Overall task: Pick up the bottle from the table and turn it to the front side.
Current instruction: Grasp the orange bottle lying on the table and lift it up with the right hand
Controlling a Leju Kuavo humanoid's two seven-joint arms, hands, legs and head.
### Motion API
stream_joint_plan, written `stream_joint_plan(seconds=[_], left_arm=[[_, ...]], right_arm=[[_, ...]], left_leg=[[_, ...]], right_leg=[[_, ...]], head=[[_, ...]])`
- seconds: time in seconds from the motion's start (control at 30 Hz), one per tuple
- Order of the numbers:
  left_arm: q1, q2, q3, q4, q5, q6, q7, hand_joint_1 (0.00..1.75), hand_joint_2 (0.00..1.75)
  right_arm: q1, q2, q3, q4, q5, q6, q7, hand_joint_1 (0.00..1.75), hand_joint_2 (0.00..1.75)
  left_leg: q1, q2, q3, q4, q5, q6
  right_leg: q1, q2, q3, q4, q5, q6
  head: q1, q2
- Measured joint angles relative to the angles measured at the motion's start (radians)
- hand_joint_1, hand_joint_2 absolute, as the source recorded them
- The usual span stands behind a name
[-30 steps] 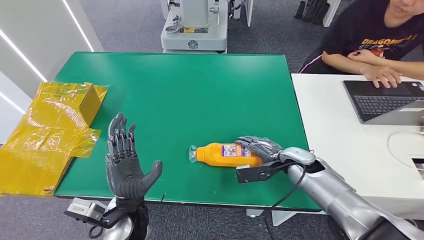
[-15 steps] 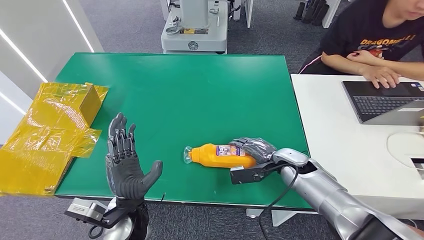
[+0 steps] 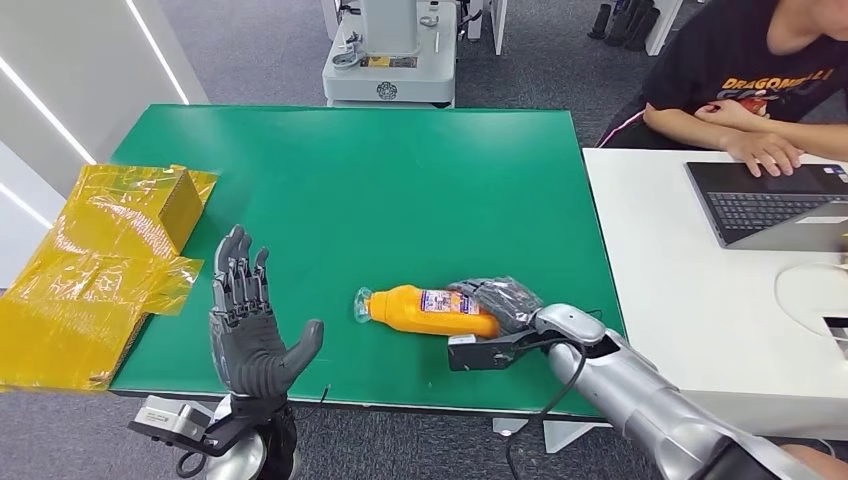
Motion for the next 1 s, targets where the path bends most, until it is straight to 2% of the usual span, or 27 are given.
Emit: stream_joint_plan(seconds=[0.2, 0.37, 0.53, 0.67, 0.77, 1.0], left_arm=[[0.001, -0.001, 0.003, 0.002, 0.003, 0.003, 0.000, 0.00, 1.75], [0.001, -0.006, 0.007, 0.014, 0.009, 0.003, 0.000, 0.00, 1.75], [-0.002, -0.017, 0.011, 0.049, 0.025, 0.002, 0.000, 0.00, 1.75], [-0.016, -0.025, 0.011, 0.075, 0.066, -0.024, 0.005, 0.00, 1.75], [-0.041, -0.029, 0.011, 0.097, 0.119, -0.080, 0.029, 0.00, 1.75], [-0.109, -0.035, -0.006, 0.174, 0.176, -0.182, 0.075, 0.00, 1.75]], right_arm=[[0.083, 0.008, -0.104, -0.095, -0.088, -0.161, 0.020, 1.75, 1.75], [0.152, 0.010, -0.184, -0.188, -0.151, -0.270, -0.002, 1.75, 1.75], [0.249, 0.018, -0.263, -0.317, -0.202, -0.394, -0.072, 1.75, 1.75], [0.314, 0.025, -0.286, -0.404, -0.204, -0.473, -0.160, 1.75, 1.75], [0.349, 0.026, -0.286, -0.461, -0.189, -0.503, -0.205, 1.75, 1.75], [0.395, 0.026, -0.279, -0.535, -0.183, -0.492, -0.223, 1.75, 1.75]], left_leg=[[0.000, 0.000, -0.002, 0.000, 0.000, 0.000], [0.000, 0.000, -0.002, 0.000, 0.000, 0.000], [0.000, -0.001, -0.003, 0.000, 0.000, 0.000], [0.000, -0.001, -0.003, 0.000, -0.001, 0.000], [0.000, -0.001, -0.003, 0.000, 0.000, 0.000], [0.000, -0.001, -0.003, 0.000, 0.000, 0.000]], right_leg=[[0.000, -0.001, -0.002, 0.000, 0.000, 0.000], [0.000, -0.001, -0.002, 0.000, 0.000, 0.000], [0.000, -0.001, -0.003, -0.001, -0.001, 0.000], [0.000, -0.001, -0.003, -0.001, -0.001, 0.000], [0.000, -0.001, -0.003, -0.001, -0.001, 0.000], [0.000, -0.001, -0.003, 0.000, -0.001, 0.000]], head=[[0.000, 0.000], [0.000, 0.000], [0.000, 0.000], [0.000, 0.000], [0.000, 0.000], [0.000, 0.000]])
